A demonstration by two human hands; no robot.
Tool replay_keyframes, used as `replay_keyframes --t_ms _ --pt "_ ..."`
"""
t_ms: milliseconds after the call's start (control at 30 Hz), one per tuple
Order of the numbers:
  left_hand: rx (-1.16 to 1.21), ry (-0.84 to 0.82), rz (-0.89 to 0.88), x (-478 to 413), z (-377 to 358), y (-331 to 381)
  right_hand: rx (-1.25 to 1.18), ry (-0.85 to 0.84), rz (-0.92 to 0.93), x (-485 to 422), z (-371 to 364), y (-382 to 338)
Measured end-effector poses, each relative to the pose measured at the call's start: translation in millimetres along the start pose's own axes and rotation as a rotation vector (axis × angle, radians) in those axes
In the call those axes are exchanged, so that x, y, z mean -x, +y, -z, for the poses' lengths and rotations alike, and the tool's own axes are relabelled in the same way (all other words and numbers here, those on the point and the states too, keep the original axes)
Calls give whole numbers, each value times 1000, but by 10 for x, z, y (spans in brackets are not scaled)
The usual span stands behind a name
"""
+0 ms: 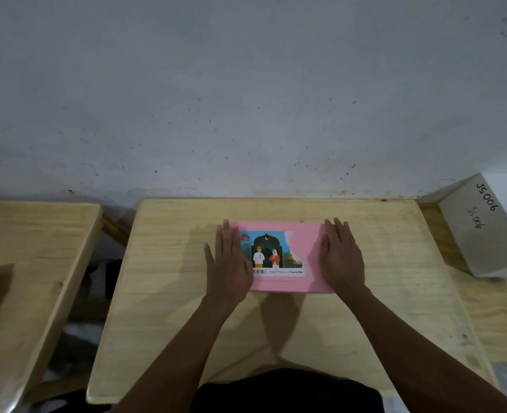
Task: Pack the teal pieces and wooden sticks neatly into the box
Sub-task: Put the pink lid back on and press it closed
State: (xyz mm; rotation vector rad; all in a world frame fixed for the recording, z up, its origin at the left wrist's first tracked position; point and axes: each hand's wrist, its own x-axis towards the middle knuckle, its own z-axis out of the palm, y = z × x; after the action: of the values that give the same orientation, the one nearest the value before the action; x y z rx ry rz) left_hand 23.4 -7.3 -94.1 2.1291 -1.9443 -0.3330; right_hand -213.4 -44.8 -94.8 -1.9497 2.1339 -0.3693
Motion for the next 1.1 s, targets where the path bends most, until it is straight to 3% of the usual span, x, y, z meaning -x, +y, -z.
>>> replay_keyframes --t_ms 100,767,967,1100 --pt "9 -76 -48 -72 25 26 -8 -25 8 -17 5 9" --pt "99 -8 -57 -125 -31 22 -48 22 -41 -13 -34 -16" --pt "172 43 -29 -105 -21 14 -287 26 -205 23 112 -44" --pt "275 165 107 -47 -9 42 -530 50 -333 59 174 15"
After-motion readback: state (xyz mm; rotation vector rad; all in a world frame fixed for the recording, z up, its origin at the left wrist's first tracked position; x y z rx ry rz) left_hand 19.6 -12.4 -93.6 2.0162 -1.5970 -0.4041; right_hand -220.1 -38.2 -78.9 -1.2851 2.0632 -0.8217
